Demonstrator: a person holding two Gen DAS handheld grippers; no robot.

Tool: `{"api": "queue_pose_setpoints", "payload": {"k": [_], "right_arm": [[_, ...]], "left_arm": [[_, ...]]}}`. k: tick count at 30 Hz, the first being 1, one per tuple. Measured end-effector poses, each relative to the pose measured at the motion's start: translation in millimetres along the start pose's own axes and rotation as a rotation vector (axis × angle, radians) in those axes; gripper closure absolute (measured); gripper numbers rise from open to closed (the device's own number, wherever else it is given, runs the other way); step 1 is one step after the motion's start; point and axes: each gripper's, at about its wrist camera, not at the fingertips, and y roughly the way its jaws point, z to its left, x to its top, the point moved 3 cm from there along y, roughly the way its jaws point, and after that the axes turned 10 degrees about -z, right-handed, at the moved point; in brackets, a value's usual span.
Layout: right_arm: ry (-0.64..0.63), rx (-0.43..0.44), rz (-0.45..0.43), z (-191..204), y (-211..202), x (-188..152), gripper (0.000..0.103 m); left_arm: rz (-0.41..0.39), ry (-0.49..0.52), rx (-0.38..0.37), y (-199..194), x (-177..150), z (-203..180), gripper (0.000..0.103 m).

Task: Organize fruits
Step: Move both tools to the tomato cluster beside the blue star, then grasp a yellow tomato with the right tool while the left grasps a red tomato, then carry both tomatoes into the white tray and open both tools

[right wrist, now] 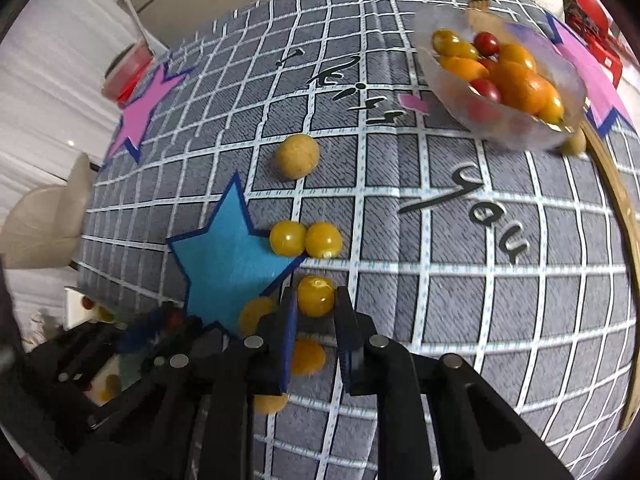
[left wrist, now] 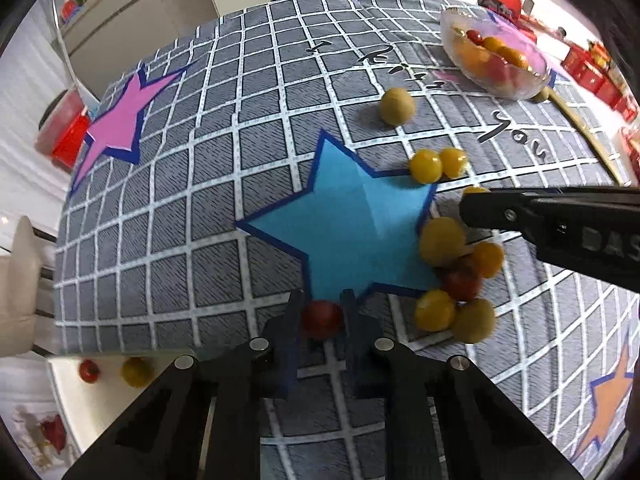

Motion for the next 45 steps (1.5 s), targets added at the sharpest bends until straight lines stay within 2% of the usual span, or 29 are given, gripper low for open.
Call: {"api": "queue_pose_setpoints", "payload": {"k": [4, 13, 21, 25, 30, 34, 40, 45], "right_arm": [[0.026, 0.031, -0.028, -12, -23, -16, 0.083], [0.117, 0.07, -0.033, -29, -55, -57, 0.083], [0.113, 0.072, -0.019, -27, -71, -82, 0.083], [0.091, 0.073, -0.006, -19, -75, -91, 0.083], [0.035, 0.092, 0.012, 8, -77, -99, 0.083], [-0.017, 0.118, 0.025, 38, -74, -102, 0.083], [-0.091, 0.158, 0.05, 86, -63, -105, 0.083], [-0.143, 0.182, 0.068, 127, -51, -106, 0.083]], "left_arm": [[-0.005, -0.065, -0.059, -7, -8, 3, 0.084], [-0.005, -0.111, -0.073, -22, -18, 7, 0.084], [-0.042, -0.144, -0.097, -52, -27, -1, 0.084], [-0.065, -0.183, -0.088, -70, -36, 10, 0.084], [-0.076, -0.226, -0.033, -91, -57, 34, 0.084], [-0.067, -0.283, 0.019, -105, -82, 68, 0.083], [-0.056, -0.361, 0.091, -112, -113, 116, 0.084], [-0.055, -0.401, 0.141, -111, -125, 146, 0.083]]}}
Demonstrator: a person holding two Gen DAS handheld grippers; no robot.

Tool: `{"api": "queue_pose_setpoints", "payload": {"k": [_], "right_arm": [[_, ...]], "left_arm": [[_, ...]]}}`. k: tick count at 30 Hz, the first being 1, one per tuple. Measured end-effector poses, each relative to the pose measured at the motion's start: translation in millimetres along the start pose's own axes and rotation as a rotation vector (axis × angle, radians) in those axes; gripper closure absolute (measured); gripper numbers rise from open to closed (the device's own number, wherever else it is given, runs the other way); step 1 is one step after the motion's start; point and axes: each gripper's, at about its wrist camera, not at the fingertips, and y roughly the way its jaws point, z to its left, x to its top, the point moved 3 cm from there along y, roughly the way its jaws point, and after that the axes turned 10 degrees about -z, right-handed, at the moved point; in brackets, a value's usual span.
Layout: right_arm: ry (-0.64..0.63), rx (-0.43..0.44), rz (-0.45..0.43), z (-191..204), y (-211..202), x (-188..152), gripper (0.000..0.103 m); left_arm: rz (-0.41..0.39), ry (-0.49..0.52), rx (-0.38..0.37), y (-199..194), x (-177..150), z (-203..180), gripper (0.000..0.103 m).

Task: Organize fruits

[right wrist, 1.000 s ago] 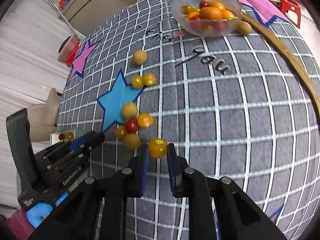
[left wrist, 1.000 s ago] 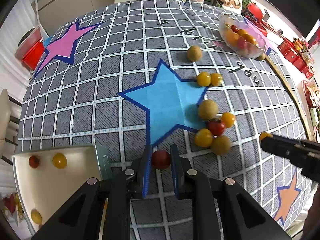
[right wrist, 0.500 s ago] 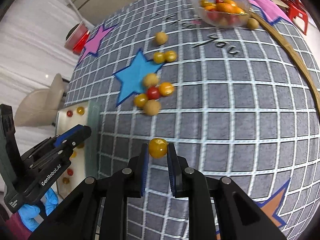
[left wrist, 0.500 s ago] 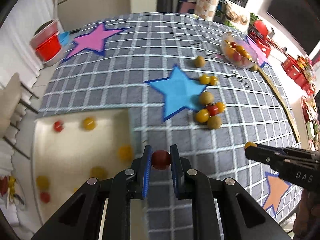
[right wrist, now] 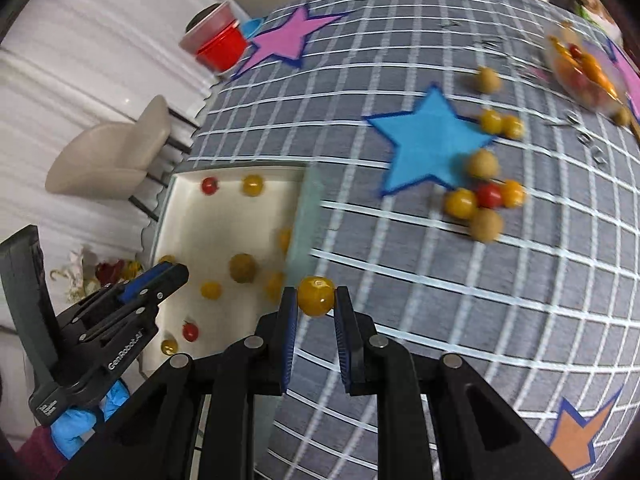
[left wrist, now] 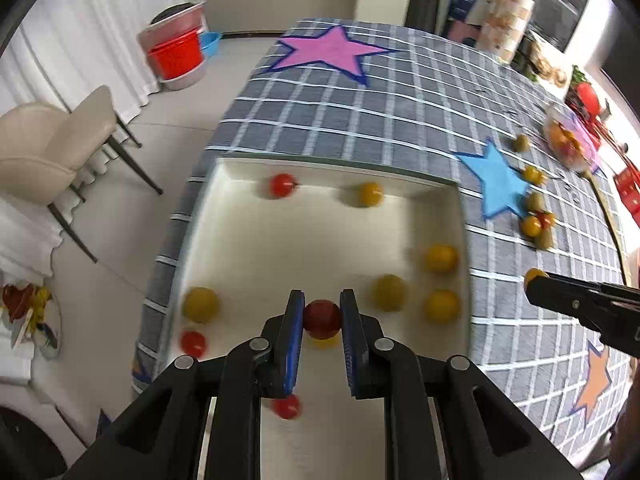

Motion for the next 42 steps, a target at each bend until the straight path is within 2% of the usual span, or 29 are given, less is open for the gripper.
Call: {"api": "queue_pose_setpoints", "payload": {"k": [6, 13, 22, 32, 34, 35, 36, 37, 38, 39, 41, 42], "right_arm": [[-0.057, -0.002, 0.019, 32, 20, 11, 0.083], [-0.101, -0.021, 0.037, 49, 38, 22, 0.083], [-0.13, -0.038, 0.067, 57, 65, 35, 0.083], [-0.147, -0.065, 0.121, 50, 103, 39, 0.082], [-0.167, -0.066, 0.131, 53, 105, 38, 0.08], [-0.157, -0.061, 0.14, 53, 104, 39, 0.078], [-0.145, -0.054, 0.142, 54, 105, 39, 0.077], [-0.132, -0.045, 0.138, 55, 102, 40, 0.074], [-0.127, -0.04, 0.127, 55, 95, 40, 0.066], [-0.128, -0.038, 0.117, 56, 86, 41, 0.06], [-0.127, -0.035, 0.093, 58, 69, 43, 0.04], [-0.127, -0.034, 0.081, 60, 59, 42, 0.037]], "left_arm": [[-0.002, -0.031, 0.036, 15, 7, 25, 0.084], [0.007, -0.024, 0.047, 33, 13, 31, 0.084], [0.029, -0.026, 0.068, 52, 14, 36, 0.084], [0.039, 0.039, 0.102, 65, 12, 27, 0.083], [0.037, 0.038, 0.108, 64, 11, 26, 0.073], [0.034, 0.036, 0.11, 64, 12, 27, 0.047], [0.02, 0.033, 0.117, 60, 12, 28, 0.026], [-0.016, 0.032, 0.135, 53, 13, 28, 0.025], [-0.038, 0.037, 0.136, 46, 14, 27, 0.025], [-0.039, 0.042, 0.13, 43, 14, 26, 0.025], [-0.015, 0.055, 0.11, 34, 12, 21, 0.024], [-0.01, 0.056, 0.102, 31, 12, 21, 0.025]]}}
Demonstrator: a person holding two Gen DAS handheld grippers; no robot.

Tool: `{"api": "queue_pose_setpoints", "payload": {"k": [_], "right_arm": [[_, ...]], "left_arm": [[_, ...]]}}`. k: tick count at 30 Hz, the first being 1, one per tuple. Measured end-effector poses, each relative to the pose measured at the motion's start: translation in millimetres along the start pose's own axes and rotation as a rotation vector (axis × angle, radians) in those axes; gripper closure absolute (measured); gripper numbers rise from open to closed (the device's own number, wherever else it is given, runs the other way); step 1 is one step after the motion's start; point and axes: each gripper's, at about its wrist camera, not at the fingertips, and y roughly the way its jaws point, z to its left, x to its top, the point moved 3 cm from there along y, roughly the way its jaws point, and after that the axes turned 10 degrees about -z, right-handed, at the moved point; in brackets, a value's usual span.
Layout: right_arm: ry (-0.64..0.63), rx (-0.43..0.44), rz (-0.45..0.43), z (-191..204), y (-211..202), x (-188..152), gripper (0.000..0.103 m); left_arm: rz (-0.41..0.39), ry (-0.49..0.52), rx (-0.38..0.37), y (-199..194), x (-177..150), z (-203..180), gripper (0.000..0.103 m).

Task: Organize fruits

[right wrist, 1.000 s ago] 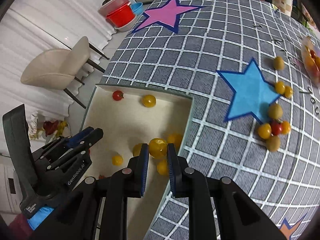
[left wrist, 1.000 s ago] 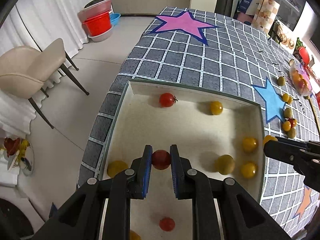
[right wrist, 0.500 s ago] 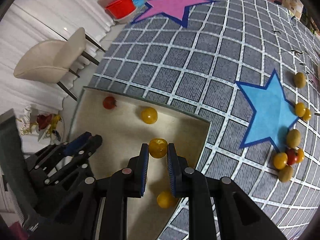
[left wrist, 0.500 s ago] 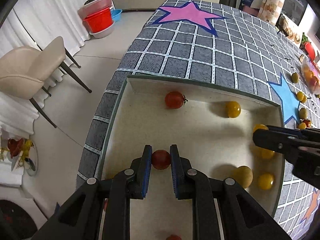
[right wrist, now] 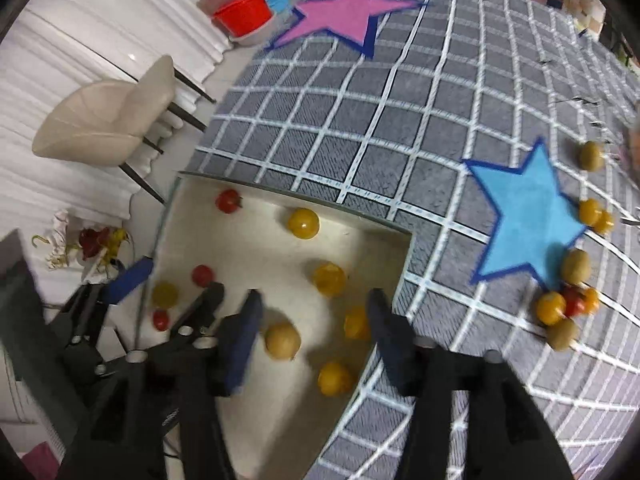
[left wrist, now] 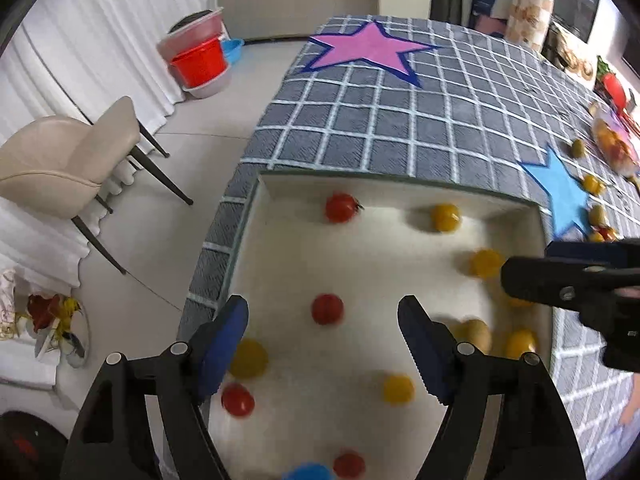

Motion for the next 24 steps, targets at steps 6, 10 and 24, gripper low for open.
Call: {"api": "queue_pose_setpoints", "payload": {"k": [6, 10, 24], "right_arm": [[-0.01, -0.049, 0.007, 5, -45, -32, 0.021], [-0.017, -0.075, 0.014, 7, -66, -50, 0.014], [-0.113, -0.17, 0.057, 42, -132, -90, 0.0]], "left_arm": [[-0.002, 0.016, -0.044, -52, -12, -2, 0.0], [0.018, 0.06, -0.095, -74, -22, 1, 0.0], [0.105, 0.166, -0.048, -148, -48, 18, 0.0]]}}
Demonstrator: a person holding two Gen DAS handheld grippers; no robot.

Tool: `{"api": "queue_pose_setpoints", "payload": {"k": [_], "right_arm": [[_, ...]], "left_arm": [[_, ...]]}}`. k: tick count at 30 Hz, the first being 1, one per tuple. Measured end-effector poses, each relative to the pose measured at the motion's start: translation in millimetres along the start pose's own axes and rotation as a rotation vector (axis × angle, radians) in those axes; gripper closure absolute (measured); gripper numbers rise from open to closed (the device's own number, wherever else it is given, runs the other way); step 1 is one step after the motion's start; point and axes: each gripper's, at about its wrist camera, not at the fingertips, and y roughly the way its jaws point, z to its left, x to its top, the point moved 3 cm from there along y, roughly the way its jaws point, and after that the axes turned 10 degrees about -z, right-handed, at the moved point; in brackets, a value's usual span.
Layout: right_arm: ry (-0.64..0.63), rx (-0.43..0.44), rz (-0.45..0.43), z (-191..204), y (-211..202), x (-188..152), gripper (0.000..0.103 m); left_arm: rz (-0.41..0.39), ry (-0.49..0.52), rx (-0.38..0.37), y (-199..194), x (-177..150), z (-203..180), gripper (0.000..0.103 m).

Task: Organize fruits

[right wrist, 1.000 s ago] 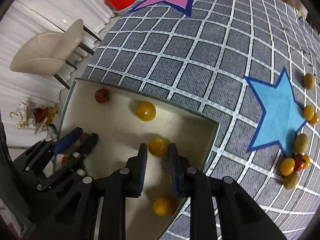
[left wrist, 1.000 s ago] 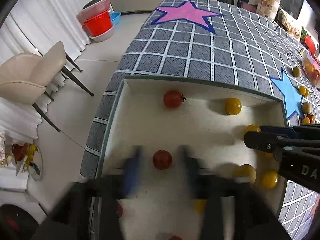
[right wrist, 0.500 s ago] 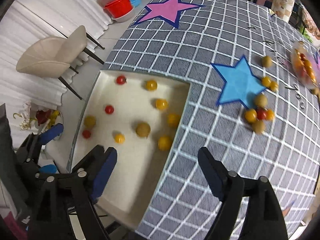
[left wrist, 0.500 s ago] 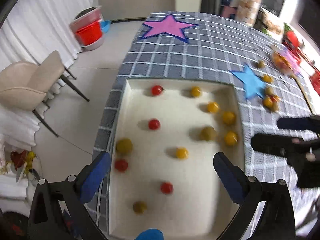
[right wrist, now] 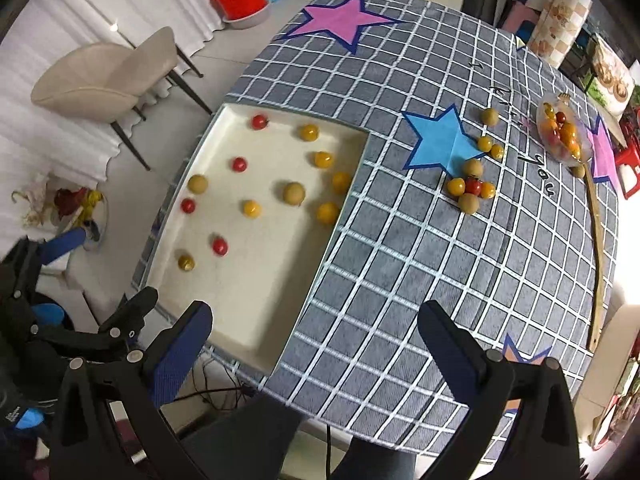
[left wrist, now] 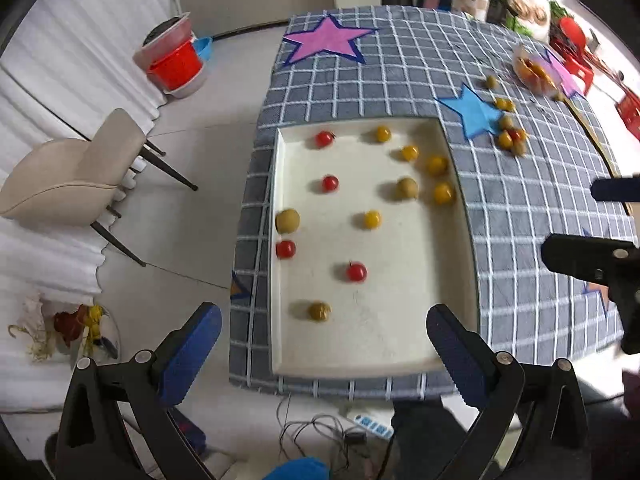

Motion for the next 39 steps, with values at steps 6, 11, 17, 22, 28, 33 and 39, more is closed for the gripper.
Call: {"api": "queue_pose_setpoints", "payload": {"k": [6, 11, 17, 22, 28, 33, 39], "right_arm": [[-0.11, -0.087, -0.038, 14, -14, -8, 0.0], [-0.118, -0.09, -0.047, 19, -16, -6, 0.0], [-0.098, -0.087, -0.045, 18, -17, -5, 0.0], [-0.093, -0.091, -0.047, 16, -20, -5, 0.0], [-0.064, -0.102, -0.039, 6, -21, -8, 0.0], [-0.041, -0.109, -0.044, -1, -24, -9, 0.0], [-0.054, -0.114, -0.04, 2, -23, -12, 0.0]], "left_arm": [[0.021, 0.011, -0.01, -15, -16, -5, 0.0], [0.029, 0.005, -0.036, -20, -21, -13, 0.0], [-0.001, 0.087, -0.031, -31, -18, -30, 0.0], [-0.006, 0.099, -0.029, -33, -16, -33, 0.0], [0.017, 0.069, -0.056, -30, -14, -31, 0.0], [0.036, 0.078, -0.063, -26, -15, -35, 0.0], [0.034, 0.122, -0.089, -26, -15, -47, 0.0]]}}
